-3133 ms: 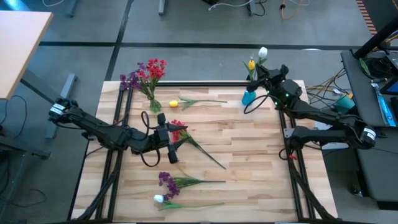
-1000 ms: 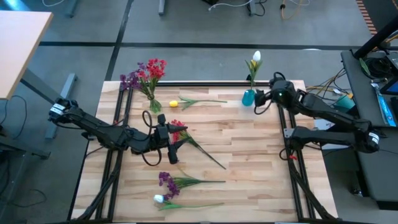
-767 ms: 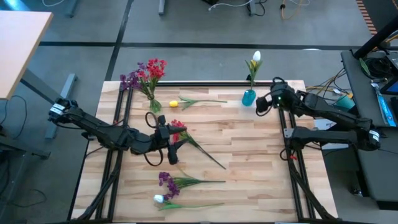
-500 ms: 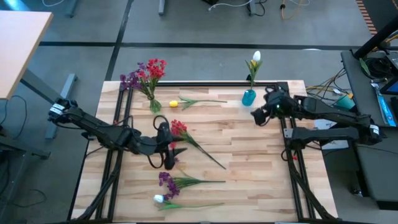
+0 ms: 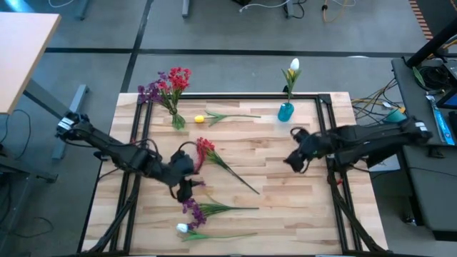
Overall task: Sort flowers into vase by color
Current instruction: Put the red flowers into the green vase
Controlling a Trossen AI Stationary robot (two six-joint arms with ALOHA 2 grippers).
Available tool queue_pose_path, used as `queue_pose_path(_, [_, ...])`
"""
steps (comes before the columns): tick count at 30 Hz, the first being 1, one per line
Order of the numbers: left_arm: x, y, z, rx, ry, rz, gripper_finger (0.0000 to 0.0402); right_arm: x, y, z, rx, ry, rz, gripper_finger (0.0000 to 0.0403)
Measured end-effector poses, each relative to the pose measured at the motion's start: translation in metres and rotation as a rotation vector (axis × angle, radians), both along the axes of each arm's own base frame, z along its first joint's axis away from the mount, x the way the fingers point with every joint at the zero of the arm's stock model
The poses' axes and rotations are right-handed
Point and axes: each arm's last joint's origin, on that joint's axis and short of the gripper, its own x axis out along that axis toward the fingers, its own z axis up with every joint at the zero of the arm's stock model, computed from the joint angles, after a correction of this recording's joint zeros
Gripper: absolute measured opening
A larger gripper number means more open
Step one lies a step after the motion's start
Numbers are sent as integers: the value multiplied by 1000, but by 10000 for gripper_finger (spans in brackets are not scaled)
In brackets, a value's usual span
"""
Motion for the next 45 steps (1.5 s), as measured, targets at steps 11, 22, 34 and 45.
queue_pose_path(11, [-33,-33,-6,-20,104,-42,184,56,39,-39,15,17,105,327])
queue_pose_path(22, [-47,-38,0,57,56,-102,185,118,38,-78,-59,-146,135,326])
queue_pose_path(34, [-53,-42,7,340,-125,-105,185,214,20,-94,-358,-37,266,326])
queue_pose_path(45, [-46,-52,-1,368,-296,-130,185,263,13,-138,-446,119,339,284])
